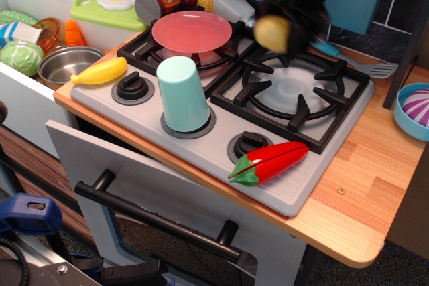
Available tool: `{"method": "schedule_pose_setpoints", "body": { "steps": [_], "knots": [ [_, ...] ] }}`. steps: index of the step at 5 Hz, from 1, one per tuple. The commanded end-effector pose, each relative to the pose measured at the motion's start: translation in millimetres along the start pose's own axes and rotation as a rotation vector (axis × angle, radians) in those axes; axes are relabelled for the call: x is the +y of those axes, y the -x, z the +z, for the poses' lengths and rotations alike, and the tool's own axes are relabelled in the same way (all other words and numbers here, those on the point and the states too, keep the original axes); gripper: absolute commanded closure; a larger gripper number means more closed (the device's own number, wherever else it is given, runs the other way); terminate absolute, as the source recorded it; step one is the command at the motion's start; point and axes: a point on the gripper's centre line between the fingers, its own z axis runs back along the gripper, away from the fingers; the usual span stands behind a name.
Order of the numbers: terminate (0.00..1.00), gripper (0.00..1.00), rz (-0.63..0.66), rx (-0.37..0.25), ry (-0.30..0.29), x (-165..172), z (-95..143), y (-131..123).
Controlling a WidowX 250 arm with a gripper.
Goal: Put potato on plate
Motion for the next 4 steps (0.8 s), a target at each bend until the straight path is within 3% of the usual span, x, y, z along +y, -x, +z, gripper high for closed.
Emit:
{"method": "schedule_pose_setpoints", "body": {
  "steps": [1,3,4],
  "knots": [
    [0.00,1.00,-0.097,-0.073,-0.093,56,32,9],
    [0.00,1.00,-0.143,-0.125,-0.107,80,9,32],
    [0.00,0.00,-0.151,-0.156,-0.080,80,-3,36]
  ]
}}
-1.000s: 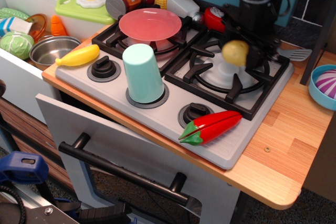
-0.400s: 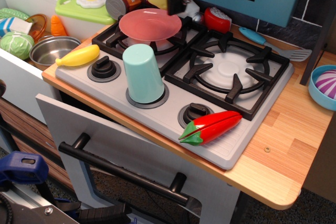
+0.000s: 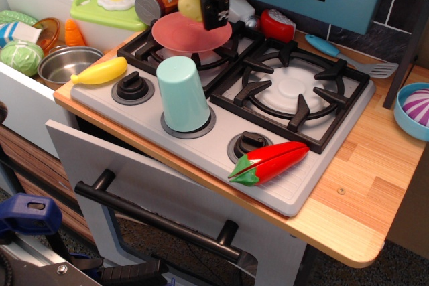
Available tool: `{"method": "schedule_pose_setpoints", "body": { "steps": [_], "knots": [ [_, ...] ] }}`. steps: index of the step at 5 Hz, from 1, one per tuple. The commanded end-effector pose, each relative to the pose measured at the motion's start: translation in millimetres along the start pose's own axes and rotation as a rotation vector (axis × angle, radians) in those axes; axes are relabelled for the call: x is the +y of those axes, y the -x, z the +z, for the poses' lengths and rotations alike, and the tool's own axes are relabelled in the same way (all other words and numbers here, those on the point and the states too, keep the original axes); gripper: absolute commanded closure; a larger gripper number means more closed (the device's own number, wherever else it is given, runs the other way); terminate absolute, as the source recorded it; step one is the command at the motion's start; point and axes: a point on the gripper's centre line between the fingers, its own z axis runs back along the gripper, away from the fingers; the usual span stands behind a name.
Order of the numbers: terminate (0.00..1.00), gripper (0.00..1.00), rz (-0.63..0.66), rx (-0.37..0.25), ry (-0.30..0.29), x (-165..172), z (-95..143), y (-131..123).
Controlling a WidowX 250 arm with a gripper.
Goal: Put potato on plate
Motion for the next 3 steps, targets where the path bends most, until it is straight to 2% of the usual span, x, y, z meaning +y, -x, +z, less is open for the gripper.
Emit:
{"method": "schedule_pose_setpoints", "body": {
  "steps": [1,2,3],
  "knots": [
    [0.00,0.00,-0.009,-0.044,-0.034,9.2,10.7,-2.0],
    [0.00,0.00,-0.009,-0.044,-0.034,9.2,10.7,-2.0],
    [1.00,0.00,-0.009,-0.044,-0.034,9.2,10.7,-2.0]
  ]
}}
